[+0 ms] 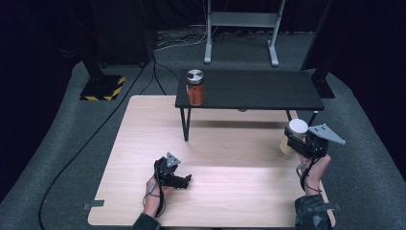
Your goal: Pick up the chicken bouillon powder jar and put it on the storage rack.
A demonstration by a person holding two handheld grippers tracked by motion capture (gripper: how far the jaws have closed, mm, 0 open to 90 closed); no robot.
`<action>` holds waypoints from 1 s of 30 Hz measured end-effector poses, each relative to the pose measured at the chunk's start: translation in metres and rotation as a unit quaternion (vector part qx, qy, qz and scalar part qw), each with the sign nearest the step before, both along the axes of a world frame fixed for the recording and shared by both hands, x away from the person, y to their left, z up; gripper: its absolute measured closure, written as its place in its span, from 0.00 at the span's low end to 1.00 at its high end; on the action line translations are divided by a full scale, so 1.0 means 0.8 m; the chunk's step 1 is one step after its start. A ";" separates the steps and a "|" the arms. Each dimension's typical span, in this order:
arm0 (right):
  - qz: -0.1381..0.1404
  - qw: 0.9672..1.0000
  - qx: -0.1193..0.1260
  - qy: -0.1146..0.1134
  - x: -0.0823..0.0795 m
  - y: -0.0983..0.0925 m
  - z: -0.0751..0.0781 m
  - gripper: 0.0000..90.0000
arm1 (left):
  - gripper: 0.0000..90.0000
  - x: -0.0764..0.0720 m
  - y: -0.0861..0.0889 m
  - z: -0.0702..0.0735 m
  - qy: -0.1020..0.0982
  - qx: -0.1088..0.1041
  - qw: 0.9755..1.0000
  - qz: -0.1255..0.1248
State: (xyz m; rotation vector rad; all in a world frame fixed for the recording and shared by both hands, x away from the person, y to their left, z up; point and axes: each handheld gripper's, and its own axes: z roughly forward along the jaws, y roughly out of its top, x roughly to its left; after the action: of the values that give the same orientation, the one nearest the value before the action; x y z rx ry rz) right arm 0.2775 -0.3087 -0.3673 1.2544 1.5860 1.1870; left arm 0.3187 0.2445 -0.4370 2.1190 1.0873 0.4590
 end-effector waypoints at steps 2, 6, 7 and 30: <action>-0.002 1.000 0.000 0.000 0.000 -0.001 0.002 0.37 | 0.00 0.000 0.000 0.000 0.000 0.000 1.000 0.000; -0.005 1.000 -0.001 0.000 0.000 -0.004 0.007 0.37 | 0.00 0.000 0.000 0.000 0.000 0.000 1.000 0.000; -0.006 1.000 -0.002 -0.001 0.000 -0.004 0.008 0.37 | 0.00 0.000 0.000 0.000 0.000 0.000 1.000 0.000; -0.018 1.000 -0.007 -0.006 0.009 -0.017 0.038 0.37 | 0.00 0.000 0.000 0.000 0.000 0.000 1.000 0.000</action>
State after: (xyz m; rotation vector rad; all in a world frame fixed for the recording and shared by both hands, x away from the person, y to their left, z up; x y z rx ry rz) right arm 0.2845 -0.3223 -0.3373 1.2606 1.5542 1.1573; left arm 0.3187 0.2444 -0.4370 2.1189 1.0874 0.4593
